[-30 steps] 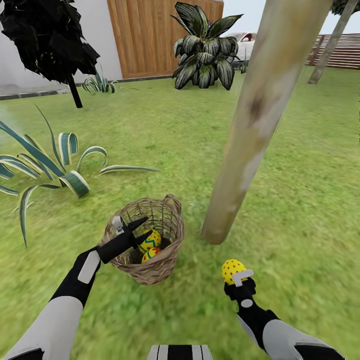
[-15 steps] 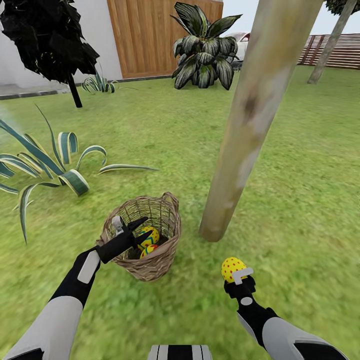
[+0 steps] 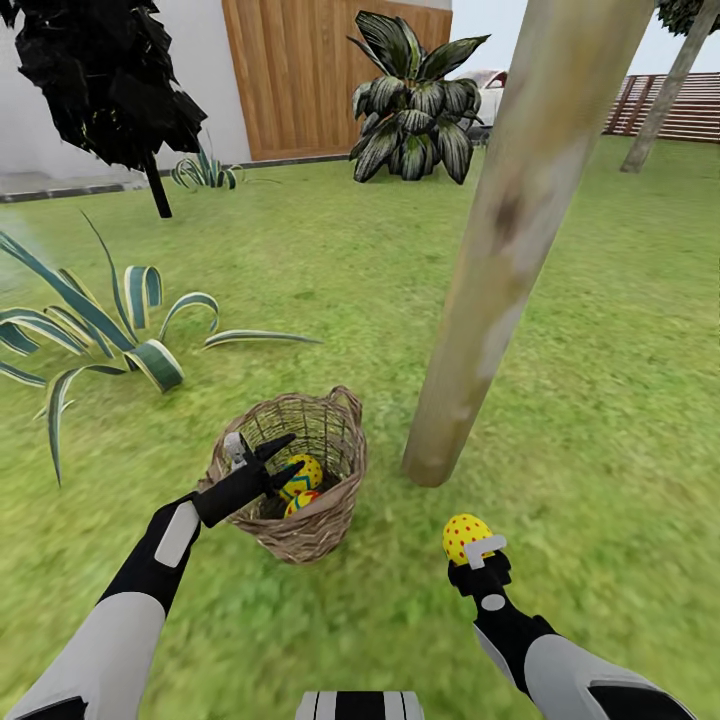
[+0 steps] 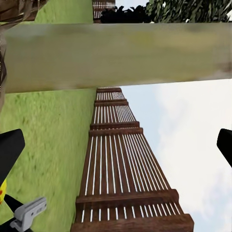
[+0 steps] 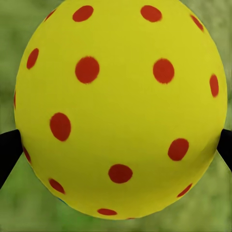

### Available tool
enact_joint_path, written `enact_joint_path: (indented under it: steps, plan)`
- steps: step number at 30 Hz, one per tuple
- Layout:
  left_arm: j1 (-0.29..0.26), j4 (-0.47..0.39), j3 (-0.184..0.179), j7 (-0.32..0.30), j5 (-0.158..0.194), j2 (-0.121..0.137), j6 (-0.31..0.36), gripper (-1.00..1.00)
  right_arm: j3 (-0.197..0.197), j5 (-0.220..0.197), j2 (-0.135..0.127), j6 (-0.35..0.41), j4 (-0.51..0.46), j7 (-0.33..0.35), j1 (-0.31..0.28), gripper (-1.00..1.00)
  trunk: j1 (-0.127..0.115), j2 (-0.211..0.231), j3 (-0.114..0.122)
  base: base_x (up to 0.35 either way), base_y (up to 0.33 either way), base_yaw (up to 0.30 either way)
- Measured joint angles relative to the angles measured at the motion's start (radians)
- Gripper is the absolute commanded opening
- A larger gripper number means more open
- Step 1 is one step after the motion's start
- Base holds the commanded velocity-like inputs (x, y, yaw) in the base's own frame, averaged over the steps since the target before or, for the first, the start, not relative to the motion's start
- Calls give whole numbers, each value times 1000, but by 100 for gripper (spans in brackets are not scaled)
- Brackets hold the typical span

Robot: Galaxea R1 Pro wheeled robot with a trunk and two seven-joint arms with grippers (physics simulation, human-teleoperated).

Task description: Take the three Easter eggs out of the wicker basket on the lawn in the garden, then place them on the lawn next to a single tree (choose any tree) so that all three eggs are next to the same tree and none are left in the basket.

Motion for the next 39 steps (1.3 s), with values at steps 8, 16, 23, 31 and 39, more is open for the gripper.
enact_joint_path:
  steps: [8, 16, 23, 31, 39]
  plan:
    - [0, 0, -1, 0, 0, -1, 1, 100, 1, 0, 0, 0, 0, 0, 0, -100, 1, 0, 0, -271, 0, 0]
    - [0, 3, -1, 0, 0, -1, 1, 100, 0, 0, 0, -2, 0, 0, -1, -100, 0, 0, 0, -297, 0, 0]
    - [0, 8, -1, 0, 0, -1, 1, 100, 0, 0, 0, -2, 0, 0, 0, -100, 0, 0, 0, -147, -81, 0]
    - [0, 7, -2, 1, 1, -2, 1, 100, 0, 0, 0, -2, 0, -1, -1, -100, 0, 0, 0, -128, -211, 0]
    - [0, 9, -2, 2, 1, -4, 0, 100, 0, 0, 0, -2, 0, 3, 0, -100, 0, 0, 2, 217, -257, -61]
